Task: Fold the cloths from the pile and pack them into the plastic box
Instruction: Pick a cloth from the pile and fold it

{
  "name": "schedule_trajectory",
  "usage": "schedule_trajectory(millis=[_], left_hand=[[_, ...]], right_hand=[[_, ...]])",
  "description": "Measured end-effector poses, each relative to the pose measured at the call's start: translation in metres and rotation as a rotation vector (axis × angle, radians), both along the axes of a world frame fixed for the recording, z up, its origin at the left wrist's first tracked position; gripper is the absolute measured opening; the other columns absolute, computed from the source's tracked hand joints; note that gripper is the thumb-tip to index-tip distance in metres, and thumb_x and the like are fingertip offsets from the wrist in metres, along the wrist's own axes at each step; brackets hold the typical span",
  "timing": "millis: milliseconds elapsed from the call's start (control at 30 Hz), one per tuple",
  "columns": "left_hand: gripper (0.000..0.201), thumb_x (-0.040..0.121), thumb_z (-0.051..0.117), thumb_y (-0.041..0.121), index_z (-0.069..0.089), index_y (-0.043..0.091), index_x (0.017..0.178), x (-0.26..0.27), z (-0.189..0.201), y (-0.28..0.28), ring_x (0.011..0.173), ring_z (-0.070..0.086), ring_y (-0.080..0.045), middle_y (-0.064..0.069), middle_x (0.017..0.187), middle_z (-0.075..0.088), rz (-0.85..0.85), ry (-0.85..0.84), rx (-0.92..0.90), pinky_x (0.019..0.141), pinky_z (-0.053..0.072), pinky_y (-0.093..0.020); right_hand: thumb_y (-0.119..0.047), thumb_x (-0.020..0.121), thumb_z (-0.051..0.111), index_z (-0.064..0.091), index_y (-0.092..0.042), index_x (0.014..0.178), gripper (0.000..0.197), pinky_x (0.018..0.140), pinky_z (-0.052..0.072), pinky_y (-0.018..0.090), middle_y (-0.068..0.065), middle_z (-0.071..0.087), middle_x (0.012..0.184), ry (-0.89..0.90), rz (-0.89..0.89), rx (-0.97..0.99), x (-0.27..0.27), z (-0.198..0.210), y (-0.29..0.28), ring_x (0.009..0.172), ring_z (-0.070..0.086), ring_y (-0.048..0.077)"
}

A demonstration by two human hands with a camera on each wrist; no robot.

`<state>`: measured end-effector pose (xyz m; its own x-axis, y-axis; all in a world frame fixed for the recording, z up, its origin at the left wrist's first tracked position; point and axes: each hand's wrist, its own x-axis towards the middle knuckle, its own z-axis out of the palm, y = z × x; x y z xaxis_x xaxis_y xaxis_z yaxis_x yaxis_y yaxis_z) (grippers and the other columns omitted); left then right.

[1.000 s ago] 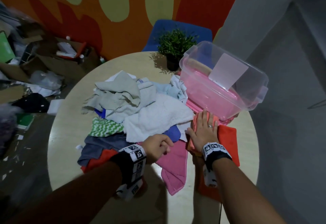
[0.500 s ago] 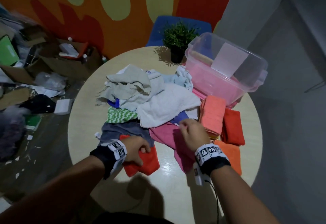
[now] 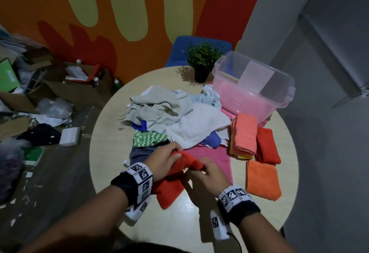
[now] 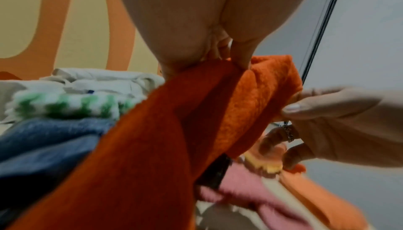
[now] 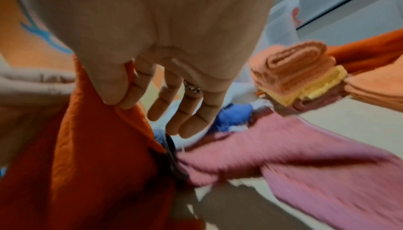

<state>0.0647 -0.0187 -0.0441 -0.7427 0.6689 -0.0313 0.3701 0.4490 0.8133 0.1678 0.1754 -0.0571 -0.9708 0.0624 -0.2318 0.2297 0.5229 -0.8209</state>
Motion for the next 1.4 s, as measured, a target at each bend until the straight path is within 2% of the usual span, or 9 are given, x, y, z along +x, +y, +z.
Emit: schedule_trajectory(millis=[133,300,467,667,767,933,1067,1300,1400], left_hand=[[0.010,0.094,0.049,0.028,0.056,0.029,0.101,-0.014,0.041,0.006,0.086,0.057,-0.001,0.014,0.090,0.061,0.038,-0.046,0.173,0.082,0.044,-0.027],[0.025,0.095,0.047,0.044,0.055,0.027,0.111,-0.013,0.093,0.019,0.091,0.057,-0.006,0.012,0.097,0.060,0.036,-0.043,0.385,0.083,0.044,-0.026],[0.061,0.075,0.072,0.052,0.049,0.033,0.128,-0.002,0.132,0.030,0.107,0.056,-0.015,0.014,0.113,0.059,-0.005,0.141,0.439,0.090,0.044,-0.025],[0.043,0.078,0.071,0.033,0.057,0.023,0.118,0.003,0.144,0.036,0.093,0.056,-0.010,0.013,0.105,0.059,0.017,0.272,0.534,0.075,0.042,-0.017],[0.049,0.075,0.082,0.024,0.059,0.024,0.117,0.006,0.143,0.039,0.086,0.059,-0.011,0.012,0.100,0.062,-0.086,0.149,0.500,0.070,0.041,-0.012],[0.033,0.086,0.066,0.002,0.065,0.024,0.110,-0.006,0.134,0.039,0.087,0.065,-0.013,0.006,0.096,0.068,-0.058,0.010,0.454,0.068,0.057,-0.029],[0.016,0.089,0.058,0.005,0.063,0.019,0.085,-0.013,0.134,0.042,0.073,0.058,-0.003,0.014,0.077,0.061,0.022,0.026,0.403,0.067,0.046,-0.024],[0.025,0.079,0.058,0.004,0.044,0.019,0.094,-0.022,0.138,0.042,0.052,0.038,-0.005,0.010,0.065,0.044,-0.073,0.064,0.188,0.052,0.028,-0.021],[0.036,0.073,0.058,-0.002,0.050,0.023,0.098,-0.033,0.133,0.039,0.072,0.052,-0.005,0.006,0.085,0.058,-0.017,0.202,0.116,0.066,0.036,-0.022]], right_hand=[[-0.008,0.080,0.065,0.072,-0.014,0.084,0.010,0.080,0.046,0.018,-0.002,0.070,0.087,0.288,-0.184,-0.202,-0.009,0.070,-0.003,0.084,0.063,0.006],[-0.028,0.074,0.059,0.060,-0.022,0.065,0.011,0.064,0.048,0.038,-0.001,0.060,0.062,0.438,-0.316,-0.253,-0.021,0.128,-0.010,0.064,0.056,0.016],[-0.027,0.076,0.062,0.060,-0.022,0.071,0.007,0.062,0.049,0.036,-0.007,0.061,0.063,0.545,-0.362,-0.080,-0.024,0.163,-0.012,0.060,0.057,0.010],[-0.009,0.085,0.067,0.059,-0.023,0.074,0.019,0.057,0.049,0.030,-0.004,0.064,0.063,0.548,-0.390,0.129,-0.022,0.180,-0.005,0.056,0.057,0.010],[-0.012,0.085,0.068,0.063,-0.023,0.078,0.014,0.064,0.055,0.043,0.001,0.069,0.070,0.521,-0.378,0.102,-0.021,0.181,-0.007,0.065,0.066,0.022],[-0.018,0.083,0.078,0.067,-0.023,0.086,0.012,0.059,0.048,0.033,-0.003,0.064,0.066,0.504,-0.391,0.029,-0.020,0.182,-0.004,0.058,0.057,0.012],[-0.016,0.067,0.090,0.068,-0.019,0.094,0.034,0.055,0.045,0.020,-0.005,0.063,0.065,0.372,-0.289,0.055,-0.015,0.185,-0.002,0.053,0.053,0.008],[-0.013,0.073,0.058,0.067,-0.020,0.072,0.012,0.057,0.049,0.030,-0.007,0.062,0.060,0.339,-0.256,0.407,-0.013,0.176,0.012,0.058,0.059,0.011],[-0.004,0.080,0.057,0.063,-0.022,0.073,0.021,0.059,0.038,0.028,-0.011,0.058,0.059,0.411,-0.387,0.446,-0.015,0.176,0.020,0.059,0.054,0.004]])
